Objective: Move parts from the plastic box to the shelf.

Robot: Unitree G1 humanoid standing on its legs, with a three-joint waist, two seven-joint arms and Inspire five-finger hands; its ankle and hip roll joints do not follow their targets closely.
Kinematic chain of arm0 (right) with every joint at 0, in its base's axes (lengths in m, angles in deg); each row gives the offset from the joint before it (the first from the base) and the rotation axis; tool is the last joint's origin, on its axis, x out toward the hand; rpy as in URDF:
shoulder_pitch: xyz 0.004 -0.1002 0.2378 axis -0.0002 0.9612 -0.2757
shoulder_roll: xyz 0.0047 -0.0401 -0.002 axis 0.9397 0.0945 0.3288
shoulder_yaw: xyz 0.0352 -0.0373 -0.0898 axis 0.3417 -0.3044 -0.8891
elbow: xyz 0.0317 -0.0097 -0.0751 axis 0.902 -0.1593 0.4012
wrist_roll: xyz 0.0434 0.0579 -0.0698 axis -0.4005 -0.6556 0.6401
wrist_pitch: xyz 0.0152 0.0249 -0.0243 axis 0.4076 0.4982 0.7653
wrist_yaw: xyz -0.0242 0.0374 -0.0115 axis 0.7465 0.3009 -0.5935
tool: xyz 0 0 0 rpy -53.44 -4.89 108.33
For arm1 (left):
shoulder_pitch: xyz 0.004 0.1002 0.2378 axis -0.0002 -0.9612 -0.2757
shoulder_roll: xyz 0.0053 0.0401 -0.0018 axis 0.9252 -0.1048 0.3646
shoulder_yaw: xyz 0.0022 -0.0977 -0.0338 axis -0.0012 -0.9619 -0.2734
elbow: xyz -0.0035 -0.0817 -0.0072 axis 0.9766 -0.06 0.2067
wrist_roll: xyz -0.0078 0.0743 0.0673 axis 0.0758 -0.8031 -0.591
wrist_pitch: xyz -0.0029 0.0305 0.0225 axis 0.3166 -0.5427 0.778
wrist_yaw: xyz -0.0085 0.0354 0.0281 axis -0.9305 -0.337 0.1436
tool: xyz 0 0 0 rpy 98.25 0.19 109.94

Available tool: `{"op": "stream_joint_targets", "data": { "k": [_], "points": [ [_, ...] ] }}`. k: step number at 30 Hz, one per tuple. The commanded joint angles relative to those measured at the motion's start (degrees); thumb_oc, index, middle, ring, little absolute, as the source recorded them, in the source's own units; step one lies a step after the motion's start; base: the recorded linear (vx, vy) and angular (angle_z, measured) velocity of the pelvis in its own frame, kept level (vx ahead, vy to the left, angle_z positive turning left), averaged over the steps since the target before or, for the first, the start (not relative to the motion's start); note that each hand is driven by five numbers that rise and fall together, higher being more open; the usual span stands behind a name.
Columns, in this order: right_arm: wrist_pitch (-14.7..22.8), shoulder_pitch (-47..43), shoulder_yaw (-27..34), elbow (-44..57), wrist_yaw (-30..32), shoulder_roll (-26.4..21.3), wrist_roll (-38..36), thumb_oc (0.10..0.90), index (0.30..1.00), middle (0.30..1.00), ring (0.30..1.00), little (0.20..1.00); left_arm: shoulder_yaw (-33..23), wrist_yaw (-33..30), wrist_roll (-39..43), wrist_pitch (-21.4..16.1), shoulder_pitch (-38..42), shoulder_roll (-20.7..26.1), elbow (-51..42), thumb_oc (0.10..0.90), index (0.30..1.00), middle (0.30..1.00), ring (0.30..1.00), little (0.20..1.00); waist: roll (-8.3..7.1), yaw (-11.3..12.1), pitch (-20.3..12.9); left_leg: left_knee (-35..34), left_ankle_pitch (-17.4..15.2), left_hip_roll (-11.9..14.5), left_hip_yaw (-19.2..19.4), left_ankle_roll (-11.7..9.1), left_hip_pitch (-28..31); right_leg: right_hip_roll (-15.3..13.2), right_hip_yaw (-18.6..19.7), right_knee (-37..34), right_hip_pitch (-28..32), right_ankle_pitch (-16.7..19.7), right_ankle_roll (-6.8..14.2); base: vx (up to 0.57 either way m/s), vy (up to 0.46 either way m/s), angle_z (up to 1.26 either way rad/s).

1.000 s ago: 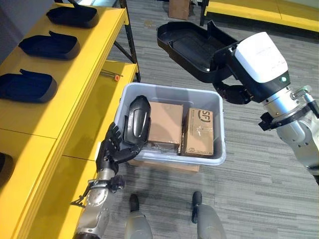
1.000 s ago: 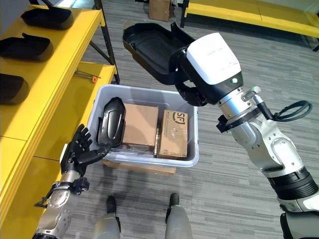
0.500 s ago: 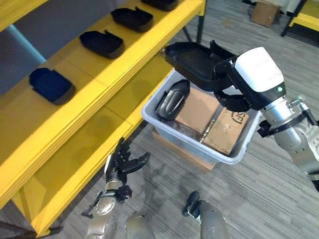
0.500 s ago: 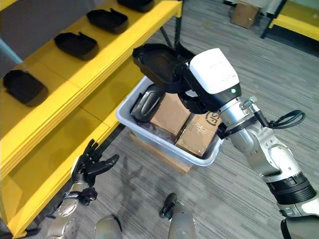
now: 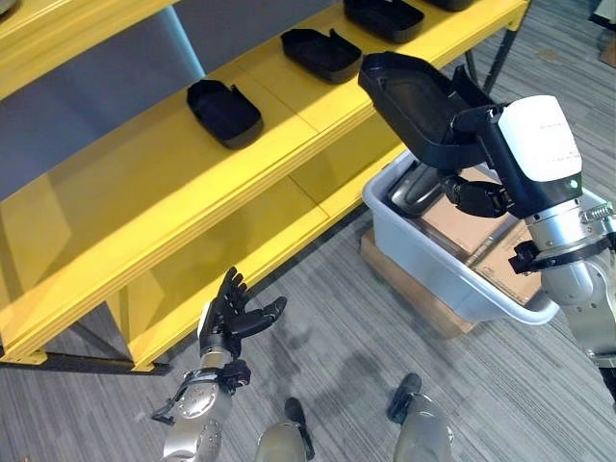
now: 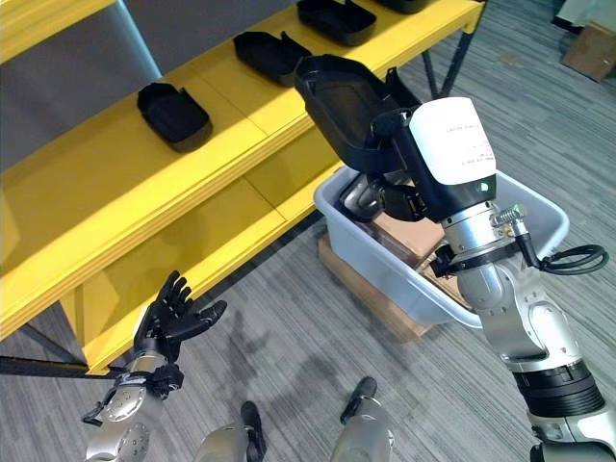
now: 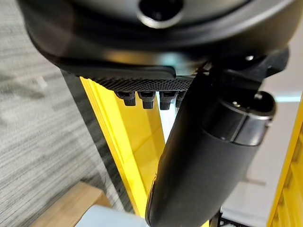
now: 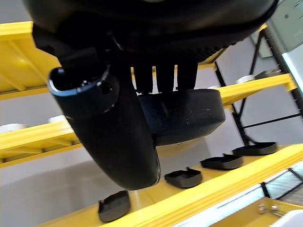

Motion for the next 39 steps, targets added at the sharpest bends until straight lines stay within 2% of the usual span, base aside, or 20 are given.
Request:
{"op": "stream_joint_targets", "data": {
  "k": [1,4,6,7,8,9,10,11,12,13,16,18,19,21,22,26,33,37,38,39],
  "points": [
    [1.5,-6.0,3.7,5.3,4.5,1.8,-0.1,0.4,0.3,0.3,0.3,0.3,0.0,0.9,-2.6,-5.2,0.7,2.2,-8.1,0.9,1.0,1.0,1.0,1.0,-3.96,-0.1,-7.7,-1.0,-4.3,-0.9,-2.2,3.0,-1.4,-6.5,-0.3,-4.2,7.3,2.9,9.8,0.05,0.14,0.32],
    [1.3,-5.6,3.2,5.2,3.9,2.5,0.9,0.4,0.3,0.3,0.3,0.3,-0.8,1.1,-3.6,-5.3,-0.1,2.7,-9.1,0.9,1.0,1.0,1.0,1.0,-5.1,0.5,-8.6,0.5,-6.0,-3.7,-3.3,4.6,-2.8,-8.6,0.0,-5.7,8.2,5.6,11.0,0.08,0.206,0.28],
    [1.2,-4.8,3.2,4.9,3.6,3.6,1.3,0.4,0.3,0.3,0.3,0.3,-1.5,1.0,-4.2,-5.4,-0.6,2.8,-9.3,0.9,1.0,1.0,1.0,1.0,-5.32,0.6,-9.0,1.6,-7.1,-6.0,-4.4,6.5,-3.1,-10.1,2.3,-3.5,8.3,5.6,10.6,0.16,0.355,0.3],
    [1.2,-3.5,3.9,5.0,3.6,3.8,1.5,0.4,0.3,0.3,0.3,0.3,-1.4,1.0,-4.8,-5.3,-0.5,3.4,-9.5,0.9,1.0,1.0,1.0,1.0,-5.25,-0.2,-8.9,2.0,-7.6,-7.3,-5.6,7.7,-2.8,-10.3,6.3,1.6,7.4,5.5,9.6,0.11,0.235,0.42],
    [1.2,-3.4,3.9,5.0,3.6,3.8,1.6,0.4,0.3,0.3,0.3,0.3,-1.4,0.9,-4.8,-5.3,-0.5,3.4,-9.5,0.9,1.0,1.0,1.0,1.0,-5.37,-0.1,-8.9,2.0,-7.7,-7.4,-5.6,7.8,-2.8,-10.6,6.7,2.2,7.0,5.3,9.7,0.09,0.208,0.68],
    [1.4,-2.4,4.6,5.1,3.3,3.7,1.5,0.4,0.3,0.3,0.3,0.3,-1.2,1.0,-4.9,-5.4,-0.4,3.6,-9.3,0.9,1.0,1.0,1.0,1.0,-5.27,-1.2,-8.6,1.4,-7.3,-8.0,-6.6,8.1,-2.3,-8.7,11.7,4.1,5.1,4.9,8.8,0.01,0.159,0.81],
    [1.5,-0.6,6.3,5.5,3.0,3.2,1.4,0.4,0.3,0.3,0.3,0.3,-1.0,1.2,-5.1,-5.5,-0.2,3.5,-8.5,0.9,1.0,1.0,1.0,1.0,-4.64,-3.3,-7.7,-0.4,-5.6,-8.7,-7.7,8.7,-1.5,-0.9,20.9,5.1,0.2,1.3,5.8,0.04,0.202,0.69],
    [1.6,-0.1,6.9,5.4,3.0,3.0,1.1,0.4,0.3,0.3,0.3,0.3,-1.2,1.2,-5.4,-5.5,-0.1,3.3,-8.3,0.9,1.0,1.0,1.0,1.0,-4.42,-4.1,-7.3,-0.6,-5.4,-9.1,-8.5,8.9,-1.1,1.8,22.8,4.8,-1.5,-0.4,5.2,0.01,0.146,0.37],
    [1.6,-0.1,7.0,5.4,3.0,3.0,1.0,0.4,0.3,0.3,0.3,0.3,-1.2,1.2,-5.4,-5.5,-0.1,3.3,-8.3,0.9,1.0,1.0,1.0,1.0,-4.39,-4.0,-7.4,-0.7,-5.1,-9.1,-8.4,8.8,-1.2,1.9,22.9,4.7,-1.8,-0.2,5.0,0.07,0.063,0.18],
    [1.9,0.7,7.9,5.5,3.2,2.9,0.5,0.4,0.3,0.3,0.3,0.3,-1.4,1.3,-5.8,-5.6,0.2,2.8,-8.2,0.9,1.0,1.0,1.0,1.0,-4.07,-5.2,-6.6,-0.9,-5.5,-9.6,-9.7,8.8,-0.5,5.0,24.9,4.1,-5.0,-1.7,4.5,0.04,0.012,0.46],
    [2.2,-0.9,7.1,5.8,3.1,3.3,0.3,0.4,0.3,0.3,0.3,0.3,-1.0,1.0,-5.9,-5.7,1.4,2.3,-8.1,0.9,1.0,1.0,1.0,1.0,-4.59,-6.0,-5.2,-0.4,-5.9,-10.3,-11.0,8.4,-0.3,6.1,26.7,-1.0,-8.5,1.3,5.3,0.02,-0.042,0.44],
    [2.1,-1.6,6.7,5.6,3.2,3.3,0.5,0.4,0.3,0.3,0.3,0.3,-0.9,0.9,-5.9,-5.8,2.0,2.1,-8.0,0.9,1.0,1.0,1.0,1.0,-4.72,-6.3,-4.7,0.6,-6.3,-10.4,-11.5,8.3,-0.6,6.3,27.8,-2.4,-8.6,2.3,5.7,0.04,-0.091,0.25],
    [2.3,-1.6,6.8,5.8,3.3,3.2,0.7,0.4,0.3,0.3,0.3,0.3,-0.5,0.5,-5.4,-6.2,2.5,1.9,-7.7,0.9,1.0,1.0,1.0,1.0,-5.31,-7.2,-3.9,2.7,-7.5,-10.7,-12.8,7.7,-0.7,8.2,31.8,-3.3,-8.5,2.4,6.1,0.08,-0.171,0.42],
    [2.5,0.8,8.4,6.4,3.1,3.7,0.4,0.4,0.3,0.3,0.3,0.3,-0.3,0.6,-5.3,-6.2,2.8,1.5,-7.5,0.9,1.0,1.0,1.0,1.0,-6.09,-7.2,-4.9,3.7,-8.0,-11.0,-13.6,7.0,-1.3,8.8,32.3,-5.1,-5.8,1.2,5.9,0.1,-0.211,0.75],
    [2.7,0.8,8.9,6.7,3.4,3.9,0.0,0.4,0.3,0.3,0.3,0.3,0.0,0.3,-5.2,-6.2,3.3,1.0,-7.6,0.9,1.0,1.0,1.0,1.0,-6.16,-7.1,-5.7,4.2,-8.0,-10.1,-14.2,6.6,-1.5,9.2,32.2,-4.5,-5.2,1.1,5.9,0.12,-0.242,1.27],
    [3.4,-0.3,8.4,6.7,3.7,4.2,-1.8,0.4,0.3,0.3,0.3,0.3,0.0,-0.8,-4.6,-6.5,4.2,1.1,-7.4,0.9,1.0,1.0,1.0,1.0,-6.23,-6.0,-6.7,5.4,-8.4,-7.4,-16.0,5.3,-2.2,9.3,28.9,-1.4,-4.5,-2.3,5.4,0.08,-0.218,0.6],
    [3.7,-1.3,7.7,6.8,4.2,4.0,-2.5,0.4,0.3,0.3,0.3,0.3,0.4,-1.5,-4.4,-6.3,4.8,1.4,-7.9,0.9,1.0,1.0,1.0,1.0,-6.12,-5.2,-8.0,2.8,-7.9,-4.6,-17.6,3.6,-0.1,10.4,26.1,2.1,-3.0,-6.2,4.7,0.09,-0.178,0.1],
    [4.2,-2.2,7.5,7.0,4.7,3.2,-3.0,0.4,0.3,0.3,0.3,0.3,0.3,-1.9,-3.5,-6.5,4.6,1.1,-7.8,0.9,1.0,1.0,1.0,1.0,-6.12,-4.8,-9.0,2.1,-7.1,-2.3,-18.5,2.2,0.4,12.3,25.0,2.7,-1.5,-8.9,3.4,0.07,-0.222,0.18],
    [4.6,-2.9,6.8,7.3,4.7,3.2,-3.7,0.4,0.3,0.3,0.3,0.3,0.4,-1.8,-3.0,-6.5,3.8,0.4,-7.7,0.9,1.0,1.0,1.0,1.0,-5.99,-4.5,-9.4,3.7,-6.6,-1.9,-18.5,1.6,-0.4,13.2,24.6,1.6,-0.1,-9.8,2.3,0.07,-0.209,0.19],
    [4.6,-3.0,6.7,7.2,4.7,3.2,-3.8,0.4,0.3,0.3,0.3,0.3,0.4,-1.7,-3.0,-6.5,3.8,0.4,-7.7,0.9,1.0,1.0,1.0,1.0,-5.89,-4.6,-9.4,4.0,-6.7,-1.8,-18.6,1.5,-0.6,13.3,24.5,1.4,0.0,-9.7,2.2,0.05,-0.198,0.23]
  ]
}}
